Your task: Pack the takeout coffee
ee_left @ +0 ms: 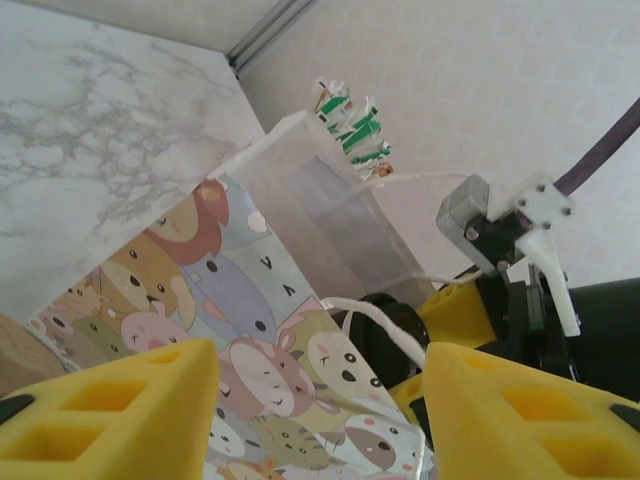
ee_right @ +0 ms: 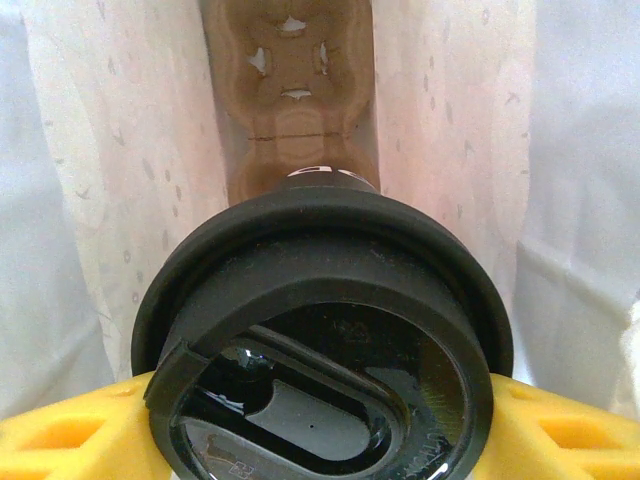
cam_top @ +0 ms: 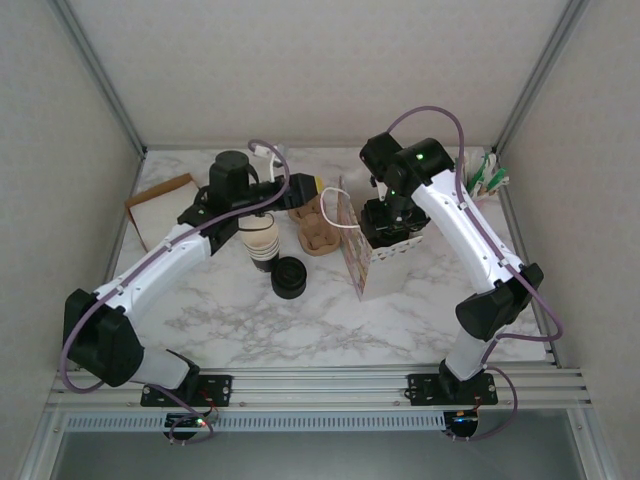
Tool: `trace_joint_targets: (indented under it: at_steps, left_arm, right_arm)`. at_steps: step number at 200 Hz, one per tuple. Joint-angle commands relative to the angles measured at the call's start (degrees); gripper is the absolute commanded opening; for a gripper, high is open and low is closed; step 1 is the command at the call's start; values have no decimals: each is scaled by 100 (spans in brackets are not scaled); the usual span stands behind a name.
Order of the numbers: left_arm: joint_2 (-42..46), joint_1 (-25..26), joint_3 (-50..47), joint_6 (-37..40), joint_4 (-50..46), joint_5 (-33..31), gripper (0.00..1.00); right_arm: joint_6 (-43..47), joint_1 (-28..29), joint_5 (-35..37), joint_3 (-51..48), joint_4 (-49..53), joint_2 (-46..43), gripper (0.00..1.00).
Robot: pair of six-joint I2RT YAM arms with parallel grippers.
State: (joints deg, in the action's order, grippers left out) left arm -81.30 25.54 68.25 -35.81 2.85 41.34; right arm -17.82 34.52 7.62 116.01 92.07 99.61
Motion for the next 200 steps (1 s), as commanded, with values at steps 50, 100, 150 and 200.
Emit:
trace_joint_targets:
  at_steps: [50,100,150,200]
  left_arm:
    - [352,62,-112,-20,277,75,56]
    - [196,291,-64,-16,304,118,55]
    - [84,328,-10,35,259,85,55]
    - [26,332,-13,64,233,80,54]
  right_arm:
    - [-45,-29,-49,-8,988,265,69]
    - [-13,-30,-94,-182,896,324,69]
    - [24,-41,-81,-243,839,435,69]
    - [93,-61,-131,-288,709,576,69]
